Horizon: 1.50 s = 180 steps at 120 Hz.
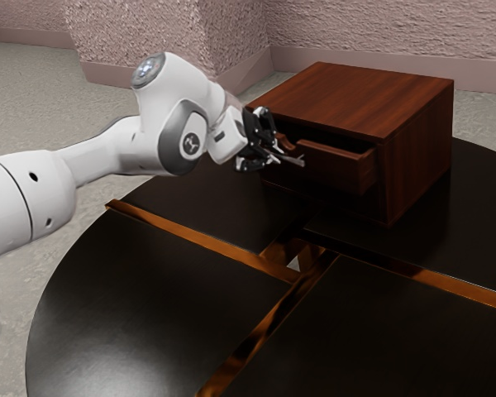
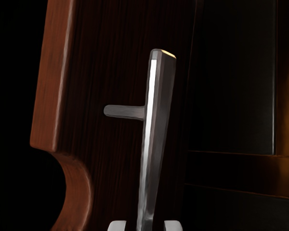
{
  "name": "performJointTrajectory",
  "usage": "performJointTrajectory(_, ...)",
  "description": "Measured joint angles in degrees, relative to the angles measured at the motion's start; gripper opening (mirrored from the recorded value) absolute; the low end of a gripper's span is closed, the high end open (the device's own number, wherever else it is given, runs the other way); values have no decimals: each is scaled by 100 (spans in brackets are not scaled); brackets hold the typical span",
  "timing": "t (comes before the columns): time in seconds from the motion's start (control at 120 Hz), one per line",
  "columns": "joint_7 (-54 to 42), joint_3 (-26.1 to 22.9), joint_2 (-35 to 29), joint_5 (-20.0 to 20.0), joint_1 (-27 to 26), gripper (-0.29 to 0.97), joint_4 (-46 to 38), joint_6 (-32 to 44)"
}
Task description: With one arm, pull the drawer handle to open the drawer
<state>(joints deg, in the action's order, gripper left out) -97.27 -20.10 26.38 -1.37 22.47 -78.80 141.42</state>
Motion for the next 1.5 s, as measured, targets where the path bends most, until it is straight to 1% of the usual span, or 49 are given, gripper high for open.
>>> performJointTrajectory(0.917, -20, -8, -414, 2, 23, 1, -522, -143)
performJointTrajectory(1.5, -27, 1, -1053, -14, 129, 0, -1270, -163)
